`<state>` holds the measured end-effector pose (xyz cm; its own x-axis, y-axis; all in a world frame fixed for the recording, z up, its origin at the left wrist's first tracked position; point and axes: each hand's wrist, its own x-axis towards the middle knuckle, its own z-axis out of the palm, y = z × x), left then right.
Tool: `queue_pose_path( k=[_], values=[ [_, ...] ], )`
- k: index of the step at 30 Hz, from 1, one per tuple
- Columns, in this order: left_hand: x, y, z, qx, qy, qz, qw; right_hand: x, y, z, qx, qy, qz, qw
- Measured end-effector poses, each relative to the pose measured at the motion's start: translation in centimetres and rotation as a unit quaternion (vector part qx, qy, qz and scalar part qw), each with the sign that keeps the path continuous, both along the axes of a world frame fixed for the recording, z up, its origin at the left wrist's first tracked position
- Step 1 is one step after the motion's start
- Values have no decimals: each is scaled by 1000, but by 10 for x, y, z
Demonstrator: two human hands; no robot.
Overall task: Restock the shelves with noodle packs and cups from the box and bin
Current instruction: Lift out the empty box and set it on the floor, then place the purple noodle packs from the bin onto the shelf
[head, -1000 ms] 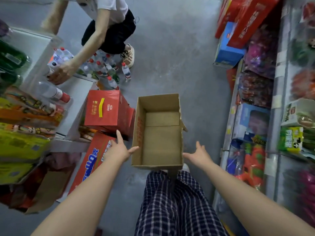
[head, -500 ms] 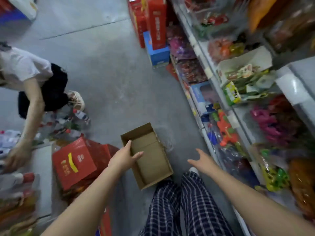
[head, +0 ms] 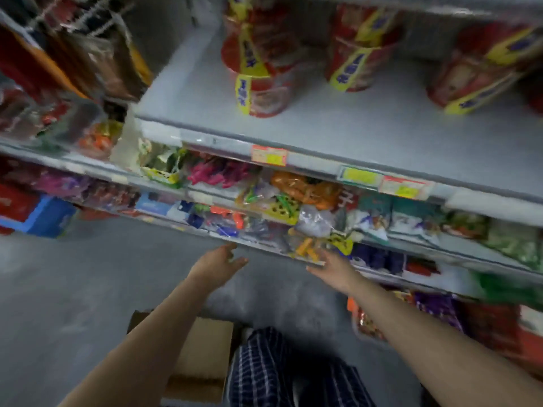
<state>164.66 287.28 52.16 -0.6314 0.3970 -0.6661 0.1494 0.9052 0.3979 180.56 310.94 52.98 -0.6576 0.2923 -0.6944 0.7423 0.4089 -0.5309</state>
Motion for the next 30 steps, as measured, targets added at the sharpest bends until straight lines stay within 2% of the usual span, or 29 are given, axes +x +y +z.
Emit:
queue_pose_path(
  k=[4, 9, 13, 19, 25, 30],
  values=[
    [56, 84, -5, 0, -22, -80, 997, 108, 58, -26, 18, -13, -77, 997],
    [143, 174, -13, 3, -41, -177, 983, 228, 106, -9, 35, -44, -177, 983],
    [206, 238, -11, 4, -29, -245, 969, 311, 145, -6, 5, -46, -262, 964],
    [274, 309, -27, -13, -69, -279, 958, 404, 161, -18, -34, -53, -408, 911],
    [285, 352, -82, -53, -82, -272, 957, 446, 151, -66, -77, -64, -526, 845],
    [281, 361, -152, -76, -70, -270, 957, 446, 143, -130, -112, -64, -636, 761]
  ],
)
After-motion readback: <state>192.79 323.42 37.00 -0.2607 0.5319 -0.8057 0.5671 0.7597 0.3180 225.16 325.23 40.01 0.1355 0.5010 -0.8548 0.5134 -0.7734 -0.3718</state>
